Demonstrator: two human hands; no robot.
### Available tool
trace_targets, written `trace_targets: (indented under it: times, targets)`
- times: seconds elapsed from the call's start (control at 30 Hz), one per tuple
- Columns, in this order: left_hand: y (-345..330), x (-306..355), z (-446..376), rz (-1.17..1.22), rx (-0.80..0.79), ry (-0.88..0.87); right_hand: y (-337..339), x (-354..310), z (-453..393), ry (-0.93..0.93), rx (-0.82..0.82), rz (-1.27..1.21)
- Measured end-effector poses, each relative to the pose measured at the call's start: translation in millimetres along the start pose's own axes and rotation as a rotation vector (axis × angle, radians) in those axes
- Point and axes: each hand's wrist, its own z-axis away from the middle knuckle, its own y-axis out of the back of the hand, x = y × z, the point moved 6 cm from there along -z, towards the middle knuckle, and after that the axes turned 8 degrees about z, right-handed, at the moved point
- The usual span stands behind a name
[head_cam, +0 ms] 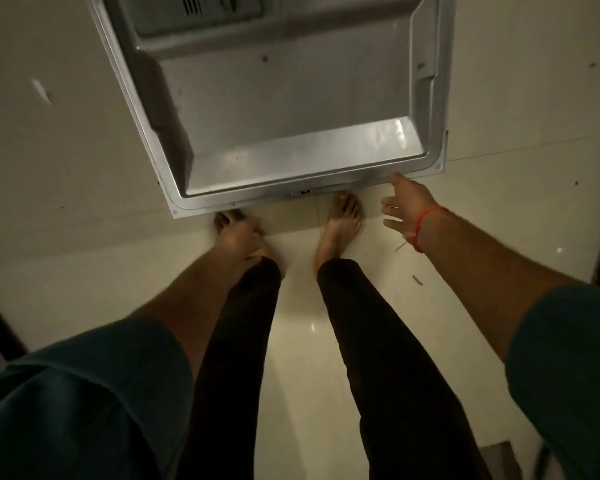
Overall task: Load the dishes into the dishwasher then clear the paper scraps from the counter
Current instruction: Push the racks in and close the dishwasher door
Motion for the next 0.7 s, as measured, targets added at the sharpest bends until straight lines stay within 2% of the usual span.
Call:
trace_targets:
  times: [0.17,0.37,0.57,0.7]
  targets:
    - [11,-4,-59,0.534,0.003,0.011,-34,5,-50,-0.082,-0.039,-0.212]
    - [11,6,-114,0.97,0.003,-0.009,-51,12,-100,-0.145,-0.005,-0.473]
    - [2,17,-146,1.192,0.086,-0.197,-60,9,-132,0.004,-0.087,-0.821]
    - [3,10,-139,1.197,0.091,-0.198,-59,14,-125,0.013,-0.154,-0.938]
